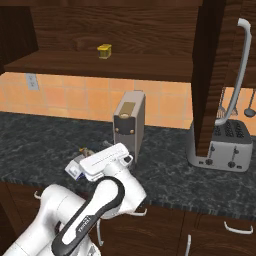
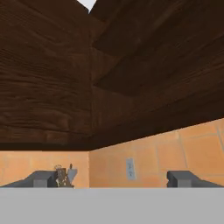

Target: Pick the bar and place it on the digital scale for weighing, and close the cabinet.

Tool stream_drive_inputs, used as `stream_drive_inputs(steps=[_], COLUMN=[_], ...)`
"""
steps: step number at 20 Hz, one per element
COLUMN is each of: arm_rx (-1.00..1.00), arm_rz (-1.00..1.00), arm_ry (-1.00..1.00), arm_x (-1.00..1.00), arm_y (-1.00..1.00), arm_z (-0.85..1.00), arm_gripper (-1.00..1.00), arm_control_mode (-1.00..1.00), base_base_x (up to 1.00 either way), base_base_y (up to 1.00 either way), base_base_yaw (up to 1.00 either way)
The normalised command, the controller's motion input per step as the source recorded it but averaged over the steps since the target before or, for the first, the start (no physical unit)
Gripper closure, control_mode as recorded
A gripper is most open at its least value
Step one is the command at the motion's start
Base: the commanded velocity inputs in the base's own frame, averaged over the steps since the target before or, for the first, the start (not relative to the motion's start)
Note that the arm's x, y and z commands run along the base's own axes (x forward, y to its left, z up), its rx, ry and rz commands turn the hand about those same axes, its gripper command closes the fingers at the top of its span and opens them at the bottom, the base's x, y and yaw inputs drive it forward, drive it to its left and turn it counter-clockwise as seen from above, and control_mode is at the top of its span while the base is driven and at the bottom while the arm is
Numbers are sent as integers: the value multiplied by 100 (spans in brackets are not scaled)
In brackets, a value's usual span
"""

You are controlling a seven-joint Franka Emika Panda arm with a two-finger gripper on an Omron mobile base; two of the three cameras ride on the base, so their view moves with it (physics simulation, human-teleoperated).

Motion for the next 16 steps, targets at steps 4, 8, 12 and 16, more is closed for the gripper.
stream_drive_inputs(steps=[4,8,12,16], arm_rx=[37,34,27,23], arm_rz=[-1,0,-5,-10], arm_ry=[-46,-21,-19,-7], arm_x=[-6,0,0,-11], arm_y=[-80,-80,-96,-98], arm_z=[52,63,65,65], arm_gripper=[-100,-100,-100,-100], arm_control_mode=[-100,-100,-100,-100], base_base_x=[0,0,0,0], base_base_y=[0,0,0,0], base_base_yaw=[0,0,0,0])
